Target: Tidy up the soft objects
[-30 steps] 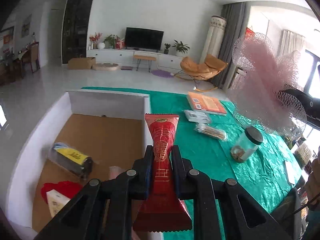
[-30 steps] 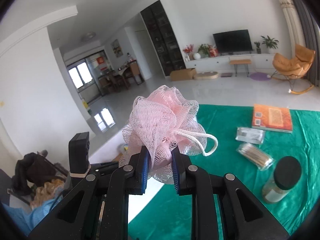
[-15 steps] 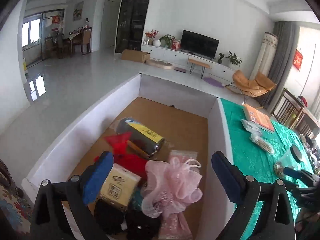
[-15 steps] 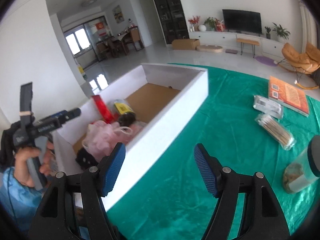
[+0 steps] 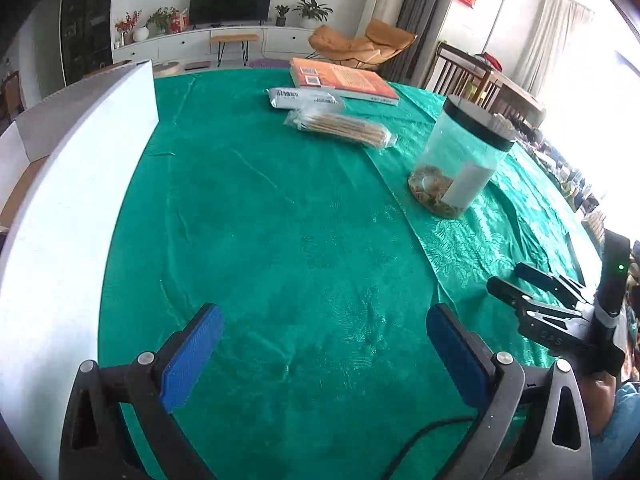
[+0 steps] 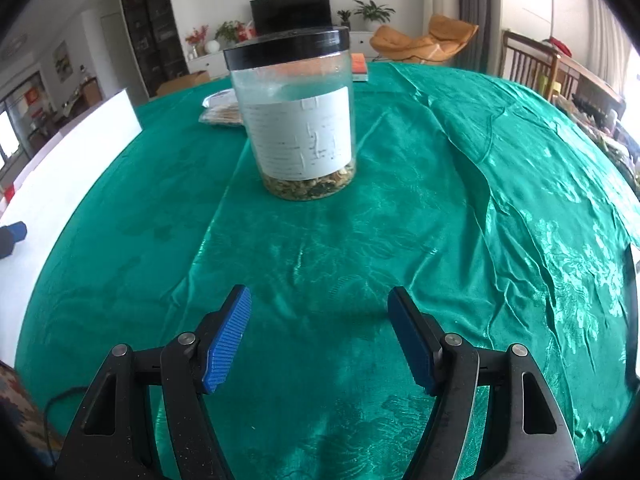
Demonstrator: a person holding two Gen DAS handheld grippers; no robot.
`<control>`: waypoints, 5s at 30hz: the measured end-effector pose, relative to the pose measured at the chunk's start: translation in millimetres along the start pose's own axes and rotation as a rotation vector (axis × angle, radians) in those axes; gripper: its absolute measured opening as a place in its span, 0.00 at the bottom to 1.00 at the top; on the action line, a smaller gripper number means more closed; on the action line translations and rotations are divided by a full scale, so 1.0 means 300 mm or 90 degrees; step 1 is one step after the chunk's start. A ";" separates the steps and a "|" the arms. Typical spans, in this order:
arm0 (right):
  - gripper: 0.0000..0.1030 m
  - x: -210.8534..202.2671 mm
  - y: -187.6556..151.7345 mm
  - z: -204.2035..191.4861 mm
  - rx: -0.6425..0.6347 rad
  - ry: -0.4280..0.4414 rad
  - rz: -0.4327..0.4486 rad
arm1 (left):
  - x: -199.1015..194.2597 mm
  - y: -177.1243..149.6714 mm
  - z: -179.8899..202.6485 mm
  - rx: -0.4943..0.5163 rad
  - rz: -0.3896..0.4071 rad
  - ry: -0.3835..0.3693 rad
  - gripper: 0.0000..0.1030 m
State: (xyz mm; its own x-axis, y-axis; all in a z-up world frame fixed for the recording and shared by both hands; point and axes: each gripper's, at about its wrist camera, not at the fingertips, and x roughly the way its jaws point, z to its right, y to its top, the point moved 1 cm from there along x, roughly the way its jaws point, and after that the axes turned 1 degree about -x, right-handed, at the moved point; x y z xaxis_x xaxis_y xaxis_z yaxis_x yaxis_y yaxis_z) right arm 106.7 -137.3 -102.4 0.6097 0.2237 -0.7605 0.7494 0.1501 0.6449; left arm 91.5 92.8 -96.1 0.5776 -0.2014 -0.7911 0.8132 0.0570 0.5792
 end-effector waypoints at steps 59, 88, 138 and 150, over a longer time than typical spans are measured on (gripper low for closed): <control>0.82 0.025 -0.027 -0.018 -0.039 -0.035 -0.008 | 0.217 0.074 -0.031 0.055 -0.005 0.104 1.00; 0.82 0.028 -0.028 -0.018 -0.039 -0.035 -0.008 | 0.216 0.074 -0.032 0.055 -0.005 0.104 1.00; 0.25 0.321 0.841 -0.582 -0.373 0.094 -0.317 | 0.124 -0.004 -0.178 0.025 -0.001 0.124 1.00; 0.27 -0.428 0.666 -0.083 -0.094 0.289 -0.144 | 0.124 -0.004 -0.178 0.025 -0.001 0.124 1.00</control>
State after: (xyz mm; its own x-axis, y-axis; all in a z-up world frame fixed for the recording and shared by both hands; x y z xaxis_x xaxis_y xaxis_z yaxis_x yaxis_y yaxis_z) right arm 171.7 -112.1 125.8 0.2393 0.5591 -0.7938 0.7849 0.3699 0.4972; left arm 116.0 137.4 -136.8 0.5824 -0.0081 -0.8128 0.8128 0.0184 0.5822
